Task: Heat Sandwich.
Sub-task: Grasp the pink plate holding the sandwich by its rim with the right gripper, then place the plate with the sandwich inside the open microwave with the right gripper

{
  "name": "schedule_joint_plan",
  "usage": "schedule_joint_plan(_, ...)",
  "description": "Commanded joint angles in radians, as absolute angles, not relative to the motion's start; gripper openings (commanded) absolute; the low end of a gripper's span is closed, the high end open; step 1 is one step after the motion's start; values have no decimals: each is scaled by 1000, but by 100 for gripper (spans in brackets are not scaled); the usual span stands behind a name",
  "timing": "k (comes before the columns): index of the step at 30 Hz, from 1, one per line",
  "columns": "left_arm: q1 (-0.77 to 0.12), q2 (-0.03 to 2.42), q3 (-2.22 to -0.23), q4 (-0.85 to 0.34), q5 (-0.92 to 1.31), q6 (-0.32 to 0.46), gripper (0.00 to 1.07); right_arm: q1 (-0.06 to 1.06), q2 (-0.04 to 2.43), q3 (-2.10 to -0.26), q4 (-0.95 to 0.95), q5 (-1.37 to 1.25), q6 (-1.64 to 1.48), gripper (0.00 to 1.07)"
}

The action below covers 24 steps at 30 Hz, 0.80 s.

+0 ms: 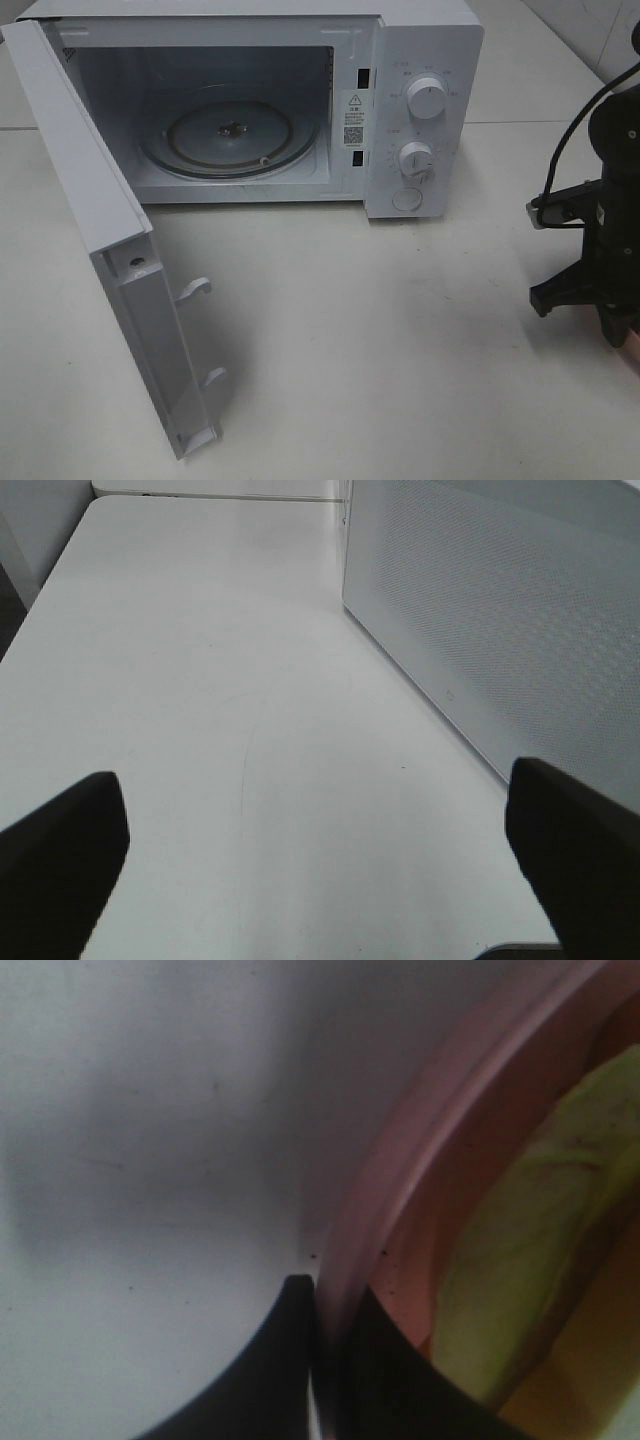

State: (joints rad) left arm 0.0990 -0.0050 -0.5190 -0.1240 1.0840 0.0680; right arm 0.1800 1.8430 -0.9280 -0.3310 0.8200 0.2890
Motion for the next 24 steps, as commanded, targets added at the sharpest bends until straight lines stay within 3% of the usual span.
schedule_joint_plan(1,105,-21,-518,-128,1070,63,98,219,1815,-923,-360,870,305,0)
schedule_joint_plan(24,105,-21,-518,-128,1070,63,98,474,1638,-878,-385,1021,300,0)
